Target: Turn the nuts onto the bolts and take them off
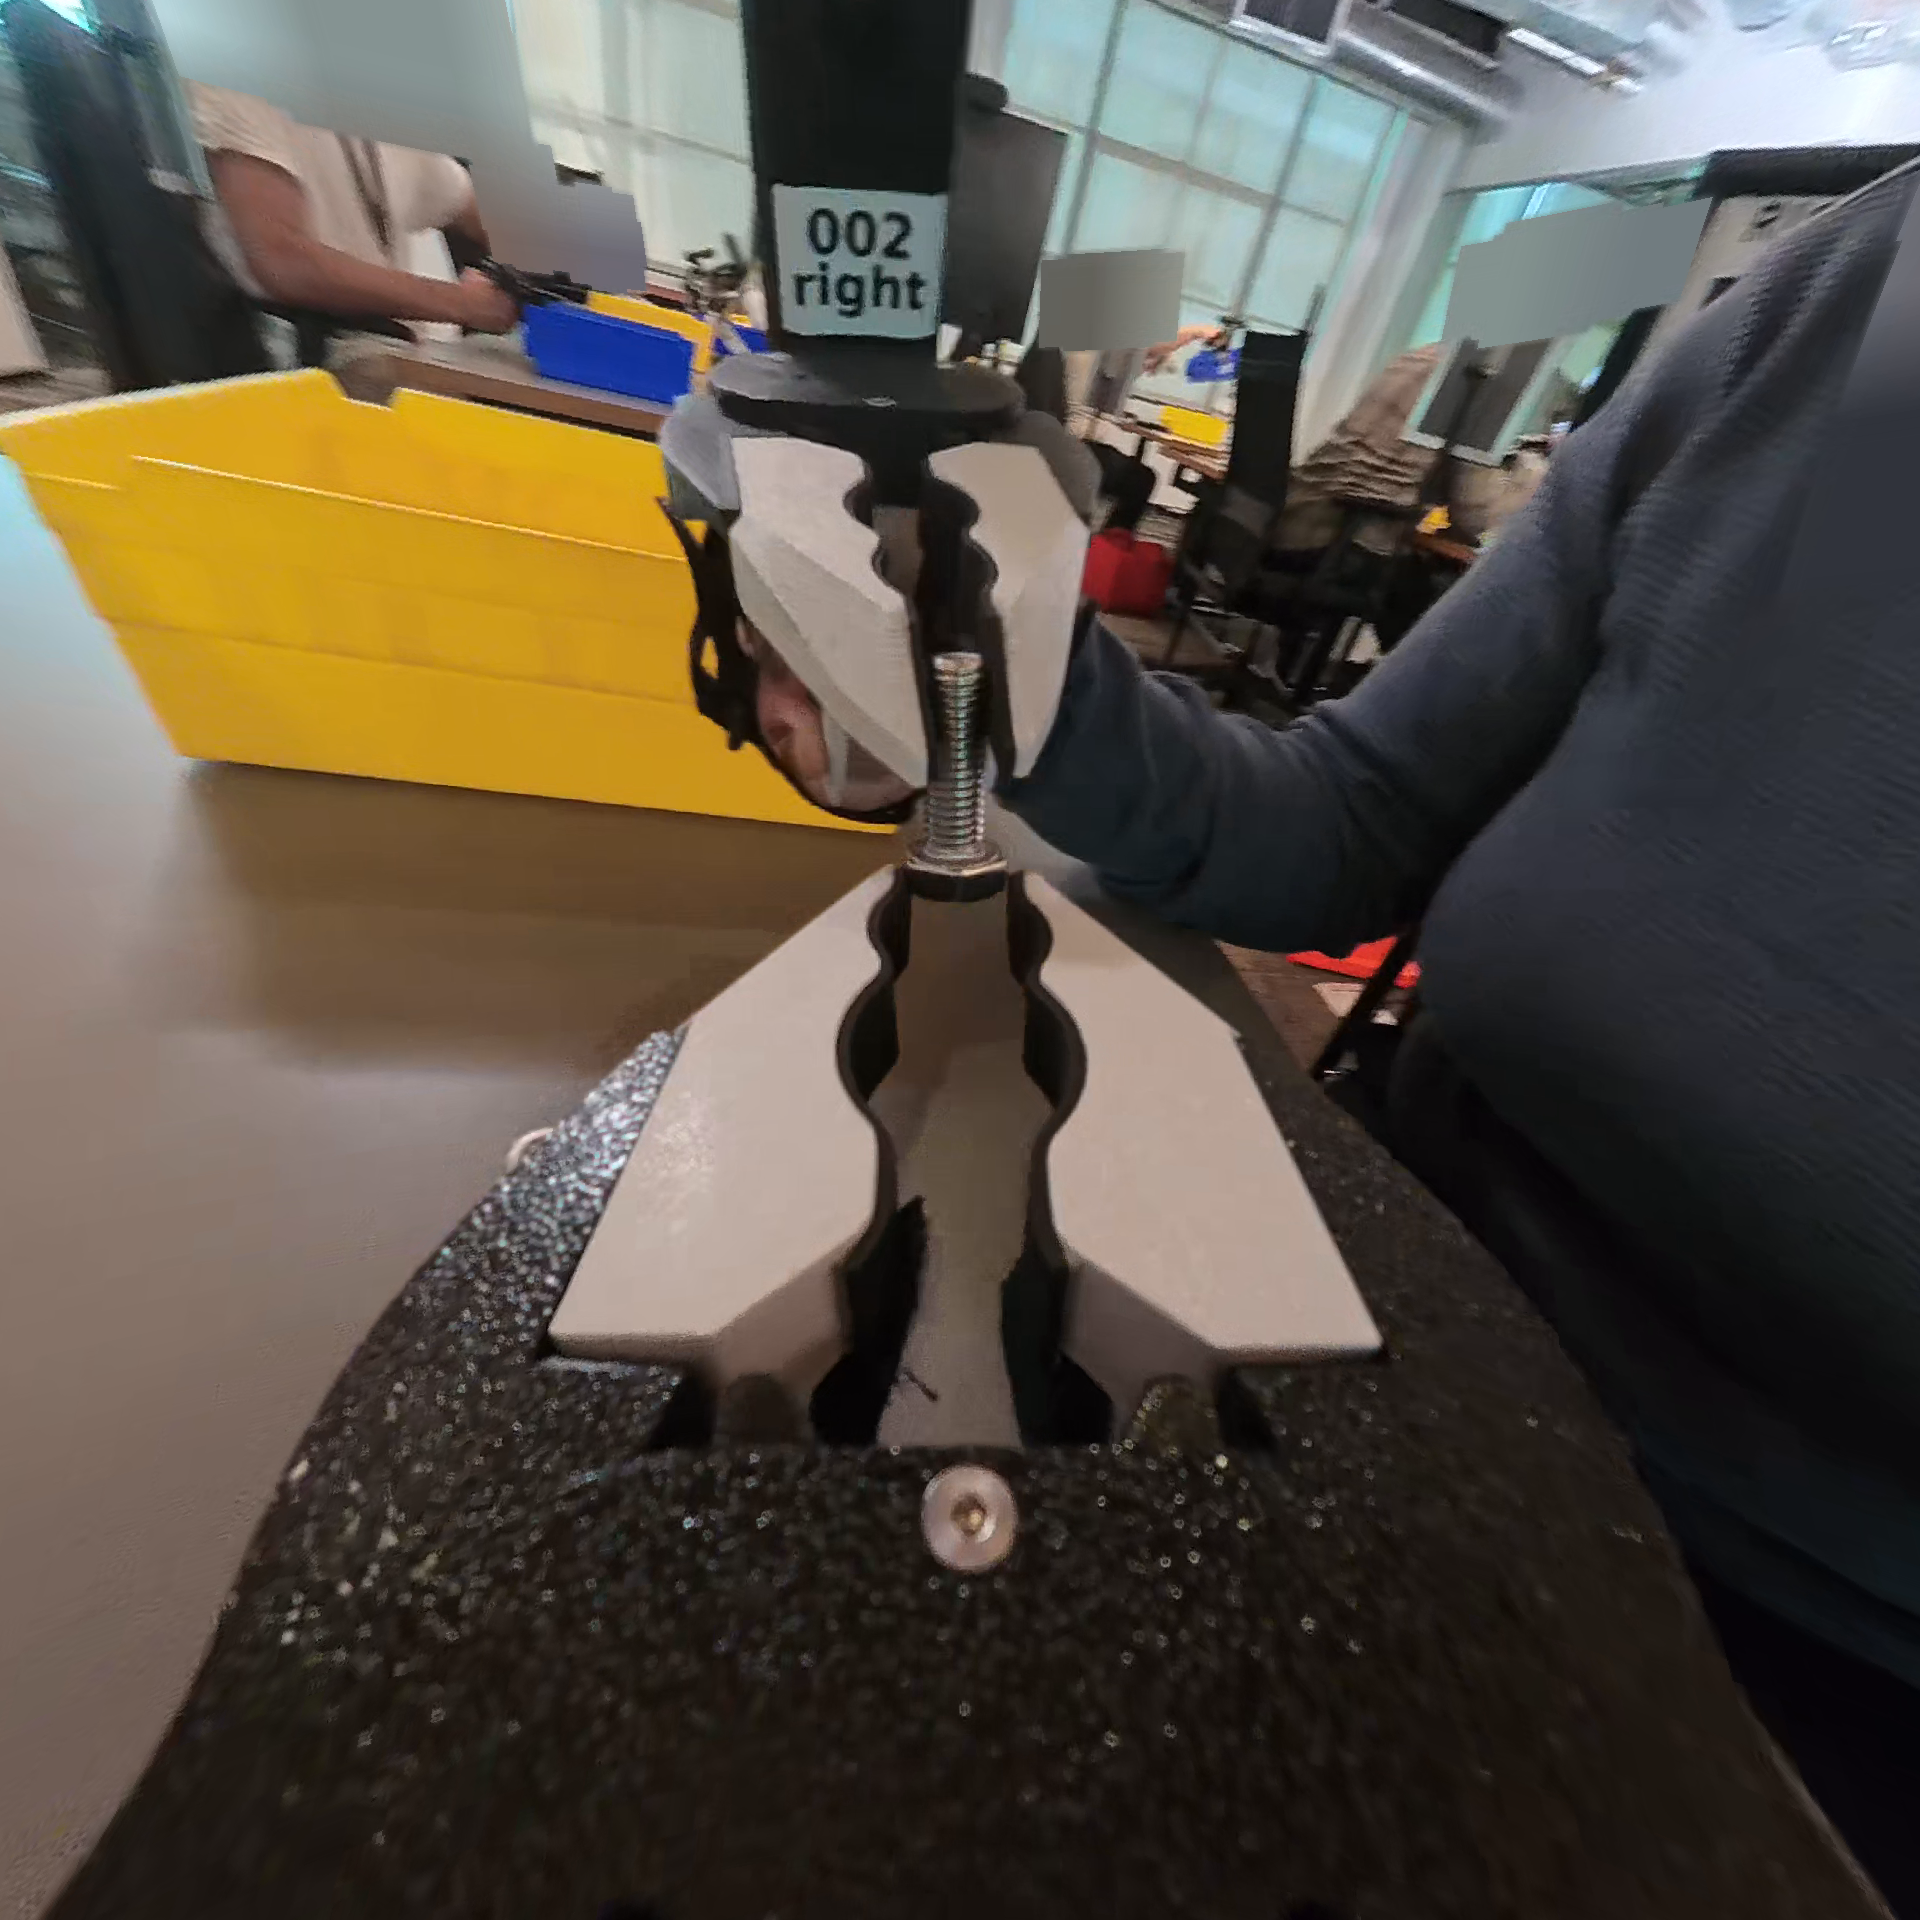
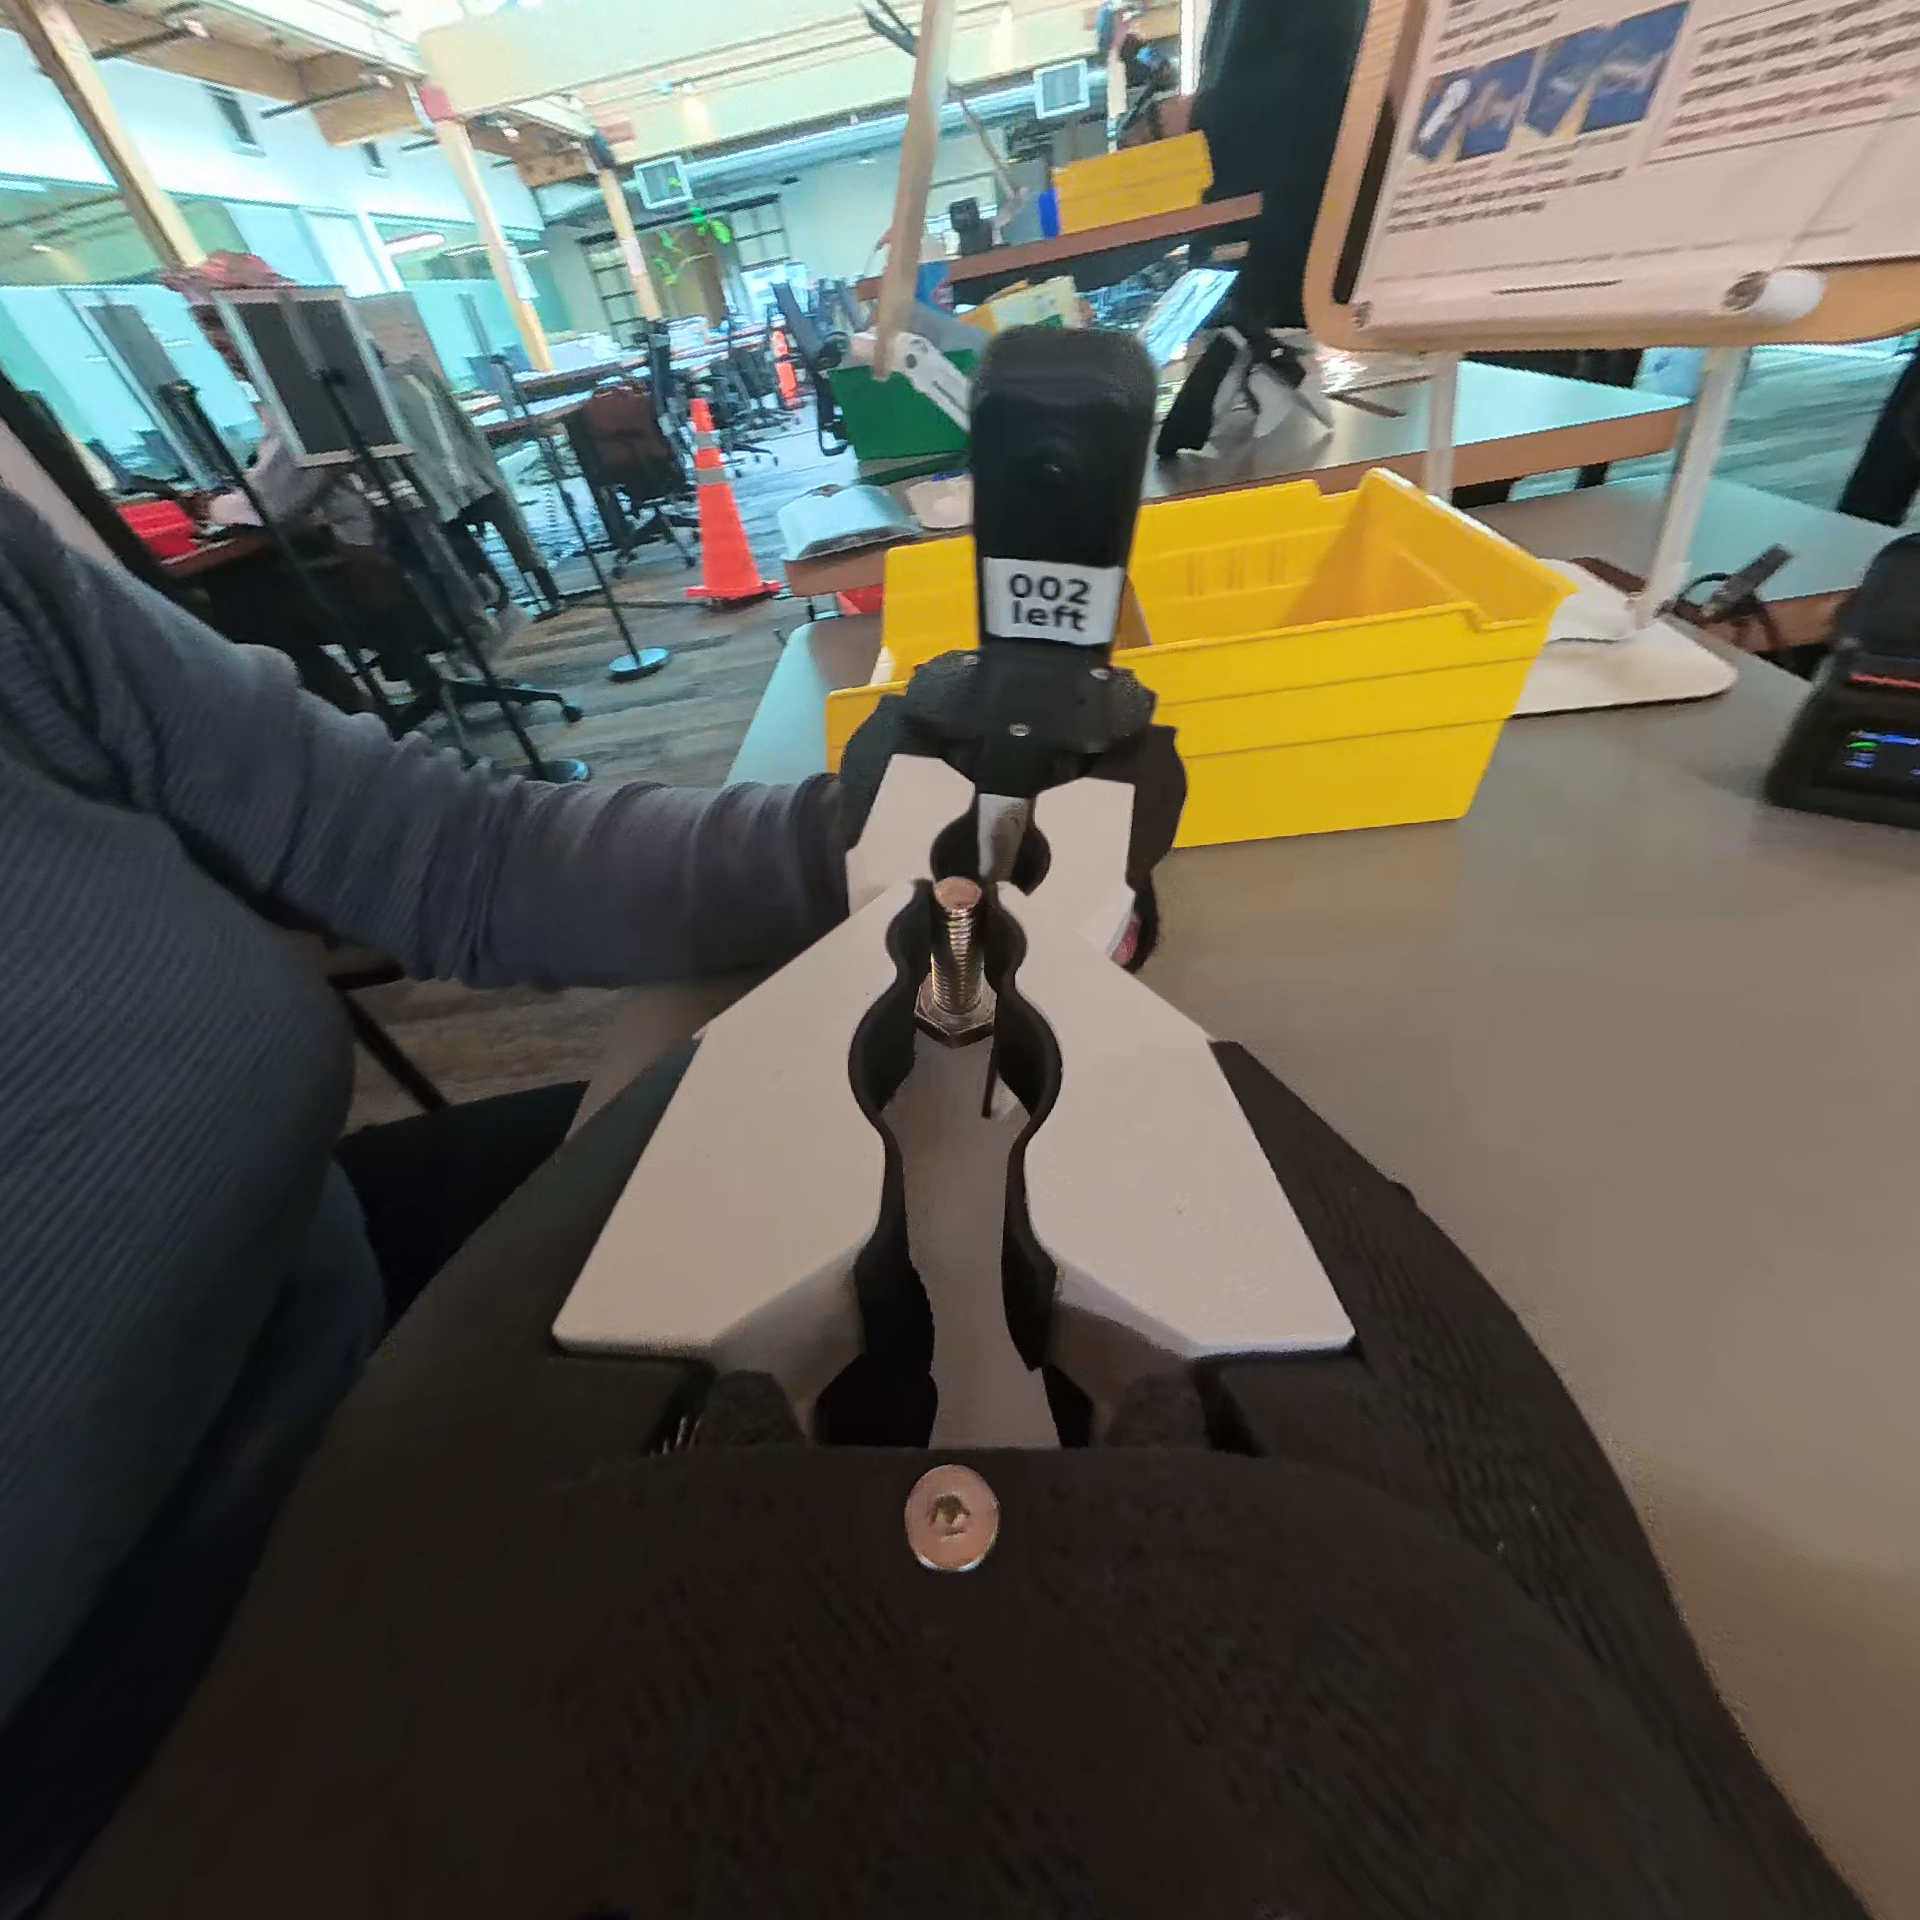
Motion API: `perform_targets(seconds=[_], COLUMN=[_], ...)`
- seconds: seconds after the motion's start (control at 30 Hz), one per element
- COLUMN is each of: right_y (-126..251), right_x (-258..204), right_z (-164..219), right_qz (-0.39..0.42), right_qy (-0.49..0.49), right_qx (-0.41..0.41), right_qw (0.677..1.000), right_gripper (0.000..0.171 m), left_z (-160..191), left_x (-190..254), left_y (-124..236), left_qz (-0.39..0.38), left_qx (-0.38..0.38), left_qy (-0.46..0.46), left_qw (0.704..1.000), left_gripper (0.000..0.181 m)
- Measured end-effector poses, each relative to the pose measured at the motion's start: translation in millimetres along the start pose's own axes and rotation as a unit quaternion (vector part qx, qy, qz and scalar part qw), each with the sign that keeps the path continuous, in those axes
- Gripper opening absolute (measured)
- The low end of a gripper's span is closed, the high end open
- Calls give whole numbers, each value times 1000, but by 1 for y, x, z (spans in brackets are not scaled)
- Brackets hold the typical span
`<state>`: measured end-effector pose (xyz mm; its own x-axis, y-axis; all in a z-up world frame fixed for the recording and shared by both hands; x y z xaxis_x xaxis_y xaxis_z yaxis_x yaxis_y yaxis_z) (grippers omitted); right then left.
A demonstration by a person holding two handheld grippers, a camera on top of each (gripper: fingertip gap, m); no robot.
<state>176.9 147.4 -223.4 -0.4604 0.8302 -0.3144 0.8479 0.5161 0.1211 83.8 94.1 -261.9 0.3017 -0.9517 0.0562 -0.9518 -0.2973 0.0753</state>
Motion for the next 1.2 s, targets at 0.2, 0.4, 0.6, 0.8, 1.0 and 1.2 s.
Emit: perform_targets(seconds=[0.2, 0.4, 0.6, 0.8, 1.0, 1.2], right_y=[-1, 1, -2, 1, 1, 0], right_x=[-4, -7, -8, -7, -7, -7], right_z=[3, 4, 5, 3, 2, 2], right_qz=[-23, -37, -40, -34, -36, -37], right_qy=[-2, -4, 1, 4, 2, 4], right_qx=[-16, -20, -27, -10, -4, -1], right_qw=[1000, 999, 999, 999, 999, 999], right_gripper=[8, 8, 8, 8, 7, 8], left_z=[2, 6, 4, 3, 1, 0], left_x=[2, 2, 1, 1, 0, 0], left_y=[-1, -1, -2, -1, 0, 0], left_qz=[36, 64, 82, 74, 75, 74], left_qx=[8, 22, 61, 65, 80, 85], left_qy=[30, 56, 66, 54, 55, 56], left_qw=[999, 996, 993, 994, 992, 992], left_gripper=[24, 26, 25, 19, 18, 18])
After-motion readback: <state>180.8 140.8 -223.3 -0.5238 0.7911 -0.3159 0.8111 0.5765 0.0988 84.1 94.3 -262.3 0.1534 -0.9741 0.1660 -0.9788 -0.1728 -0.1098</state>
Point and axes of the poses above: each gripper's, where its closed fingertips meet, y back along the fingers, z out of its underside, x = y × z across the jaws, the point moved 7 cm from there along y, back along the fingers, and after that the axes turned 9 degrees about -y, right-handed, at the moved point
